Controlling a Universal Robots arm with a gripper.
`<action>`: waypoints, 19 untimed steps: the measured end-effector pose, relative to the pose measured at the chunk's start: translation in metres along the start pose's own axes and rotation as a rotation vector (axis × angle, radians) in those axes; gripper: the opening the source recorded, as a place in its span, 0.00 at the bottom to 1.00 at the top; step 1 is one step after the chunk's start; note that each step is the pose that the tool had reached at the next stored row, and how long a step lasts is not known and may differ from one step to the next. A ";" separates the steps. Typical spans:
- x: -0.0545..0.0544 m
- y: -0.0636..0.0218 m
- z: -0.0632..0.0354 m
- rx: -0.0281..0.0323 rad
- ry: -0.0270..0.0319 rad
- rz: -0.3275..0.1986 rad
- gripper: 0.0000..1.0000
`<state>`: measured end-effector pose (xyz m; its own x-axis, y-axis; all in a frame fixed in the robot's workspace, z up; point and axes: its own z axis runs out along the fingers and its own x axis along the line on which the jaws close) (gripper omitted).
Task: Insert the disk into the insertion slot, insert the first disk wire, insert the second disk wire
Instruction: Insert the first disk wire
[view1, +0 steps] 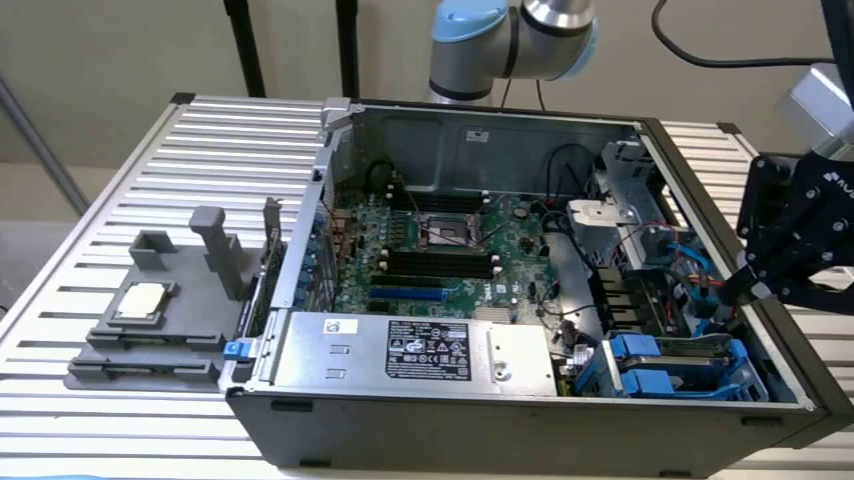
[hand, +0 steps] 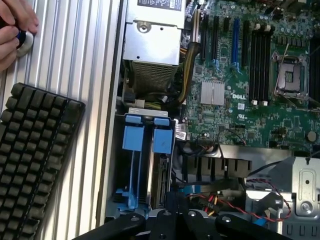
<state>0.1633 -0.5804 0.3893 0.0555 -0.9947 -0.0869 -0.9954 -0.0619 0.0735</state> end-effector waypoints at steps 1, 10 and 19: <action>-0.001 -0.0008 0.0020 0.0000 0.0000 0.000 0.11; -0.007 -0.0069 0.0184 0.0008 0.0000 0.000 0.11; -0.023 -0.0095 0.0344 0.0015 0.0000 0.000 0.11</action>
<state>0.1688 -0.5540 0.3564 0.0554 -0.9947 -0.0868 -0.9955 -0.0617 0.0721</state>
